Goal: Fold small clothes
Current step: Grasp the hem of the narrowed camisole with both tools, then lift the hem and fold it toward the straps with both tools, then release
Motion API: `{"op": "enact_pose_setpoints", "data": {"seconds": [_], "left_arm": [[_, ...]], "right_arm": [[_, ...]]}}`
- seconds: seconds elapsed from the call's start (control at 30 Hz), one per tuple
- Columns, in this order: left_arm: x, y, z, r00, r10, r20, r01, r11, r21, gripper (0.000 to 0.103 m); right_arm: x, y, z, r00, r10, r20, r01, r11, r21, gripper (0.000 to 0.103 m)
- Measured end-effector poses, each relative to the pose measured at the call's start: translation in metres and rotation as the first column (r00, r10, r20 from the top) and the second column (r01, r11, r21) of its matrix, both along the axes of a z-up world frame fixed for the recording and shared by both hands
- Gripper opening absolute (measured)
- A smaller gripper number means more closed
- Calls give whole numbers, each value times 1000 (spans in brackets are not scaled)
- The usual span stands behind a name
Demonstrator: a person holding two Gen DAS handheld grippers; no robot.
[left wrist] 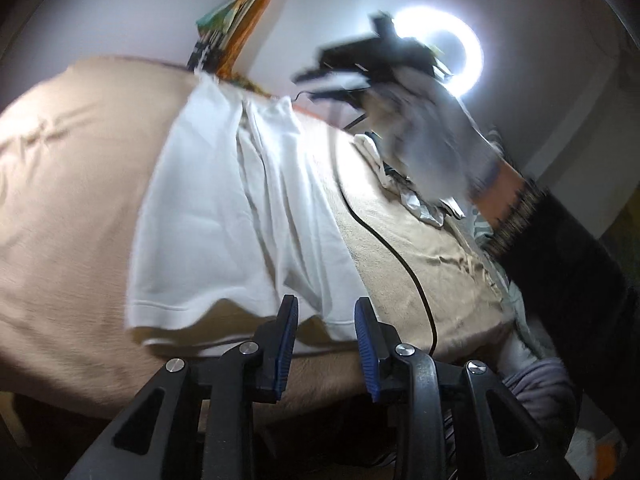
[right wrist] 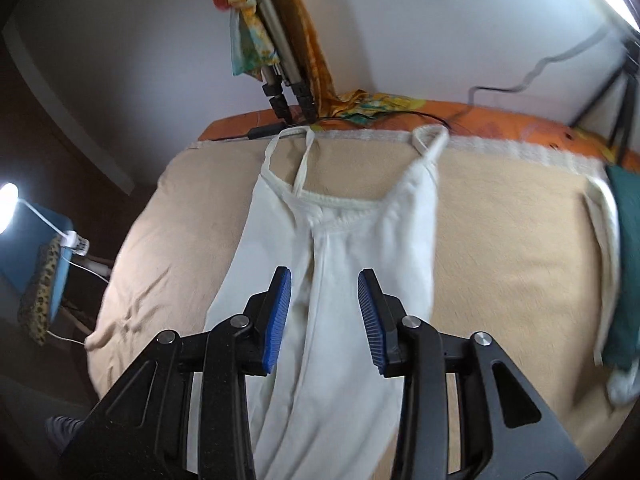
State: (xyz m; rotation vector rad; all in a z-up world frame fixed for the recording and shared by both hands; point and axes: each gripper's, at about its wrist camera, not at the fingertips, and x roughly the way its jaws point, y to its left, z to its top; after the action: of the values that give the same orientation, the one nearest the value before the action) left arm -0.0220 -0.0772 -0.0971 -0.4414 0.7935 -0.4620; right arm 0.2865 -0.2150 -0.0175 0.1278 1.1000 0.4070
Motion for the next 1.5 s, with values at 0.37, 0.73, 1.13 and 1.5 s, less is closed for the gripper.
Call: {"op": "enact_pose_setpoints", "data": {"seconds": [0.37, 0.73, 1.13, 1.5], "left_arm": [[20, 77, -3, 991, 75, -112, -62, 991, 117, 42], [38, 79, -40, 962, -18, -271, 13, 1000, -22, 23], [31, 77, -26, 980, -25, -197, 30, 999, 24, 1], [33, 74, -26, 977, -24, -211, 34, 998, 43, 1]], "right_arm": [[-178, -45, -20, 989, -8, -148, 9, 1000, 5, 37], [-233, -40, -73, 962, 36, -272, -24, 998, 50, 31], [-236, -63, -67, 961, 2, -276, 54, 979, 196, 5], [-230, -67, -79, 941, -12, -339, 98, 967, 237, 5]]}}
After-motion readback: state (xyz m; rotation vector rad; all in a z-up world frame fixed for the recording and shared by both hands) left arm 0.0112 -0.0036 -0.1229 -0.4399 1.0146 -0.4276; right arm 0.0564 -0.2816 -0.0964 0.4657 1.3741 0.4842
